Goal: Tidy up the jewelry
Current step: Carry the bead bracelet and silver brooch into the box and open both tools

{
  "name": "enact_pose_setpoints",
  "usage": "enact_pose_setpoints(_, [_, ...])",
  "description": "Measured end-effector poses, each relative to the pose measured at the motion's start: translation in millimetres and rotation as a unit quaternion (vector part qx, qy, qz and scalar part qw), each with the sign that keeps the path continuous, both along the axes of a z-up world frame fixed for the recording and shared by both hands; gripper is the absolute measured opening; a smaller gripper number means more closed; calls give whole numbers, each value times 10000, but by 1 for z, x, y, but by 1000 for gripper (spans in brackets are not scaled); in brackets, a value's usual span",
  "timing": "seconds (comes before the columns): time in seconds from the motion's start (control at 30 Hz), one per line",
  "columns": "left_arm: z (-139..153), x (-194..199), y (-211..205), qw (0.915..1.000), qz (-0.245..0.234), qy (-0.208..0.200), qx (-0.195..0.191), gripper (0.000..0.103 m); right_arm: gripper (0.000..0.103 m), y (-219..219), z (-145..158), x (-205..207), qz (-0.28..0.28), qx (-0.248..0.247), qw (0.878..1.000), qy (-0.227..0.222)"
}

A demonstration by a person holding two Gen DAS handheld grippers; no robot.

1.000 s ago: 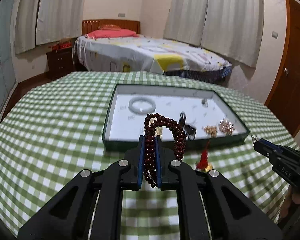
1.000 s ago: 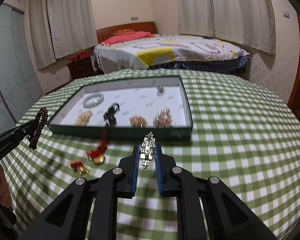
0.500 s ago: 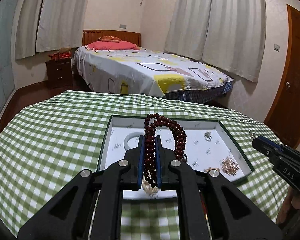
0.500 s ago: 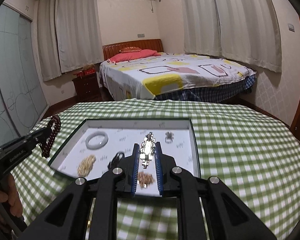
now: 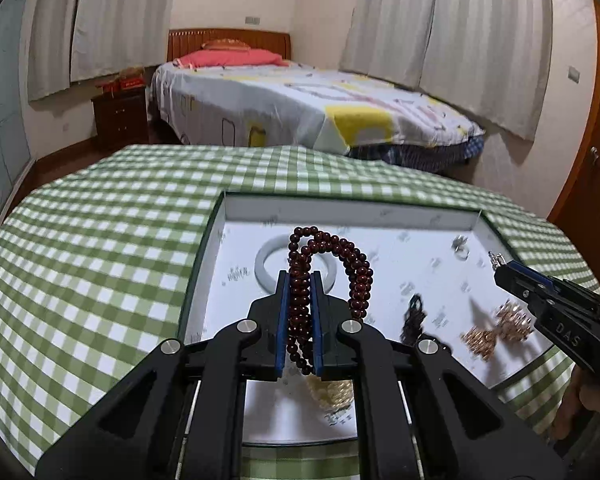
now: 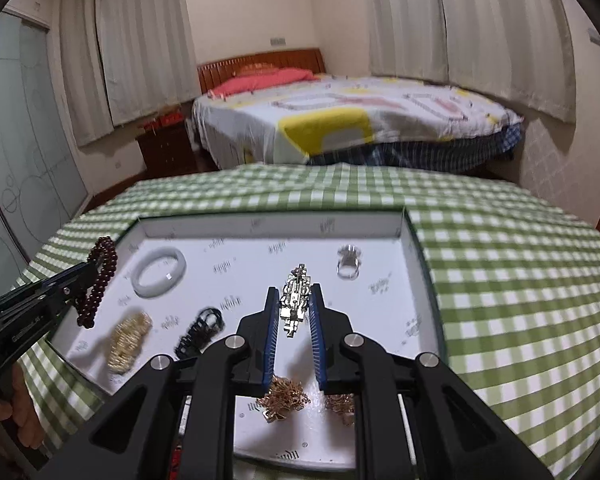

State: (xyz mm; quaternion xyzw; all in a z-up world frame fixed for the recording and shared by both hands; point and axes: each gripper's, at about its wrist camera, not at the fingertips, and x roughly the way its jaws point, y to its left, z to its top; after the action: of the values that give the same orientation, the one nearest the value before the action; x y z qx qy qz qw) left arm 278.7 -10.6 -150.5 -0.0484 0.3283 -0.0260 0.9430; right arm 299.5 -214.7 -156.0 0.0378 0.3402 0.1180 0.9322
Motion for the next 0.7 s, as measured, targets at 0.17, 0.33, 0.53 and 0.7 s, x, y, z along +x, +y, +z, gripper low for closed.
enact_pose_setpoints(0.17, [-14, 7, 5, 9996, 53, 274, -8, 10, 16, -1, -8, 8, -12, -59, 9997, 232])
enact_pose_setpoints(0.33, [-22, 19, 9, 9981, 91, 605, -111, 10, 16, 1, -15, 16, 44, -93, 9986, 526])
enact_pose_setpoints(0.53, [-33, 27, 15, 9953, 169, 935, -190, 11, 16, 1, -22, 21, 88, -84, 9969, 774])
enact_pose_setpoints(0.7, [-34, 27, 12, 9952, 117, 962, -112, 17, 17, 0, -23, 20, 54, -102, 9967, 800])
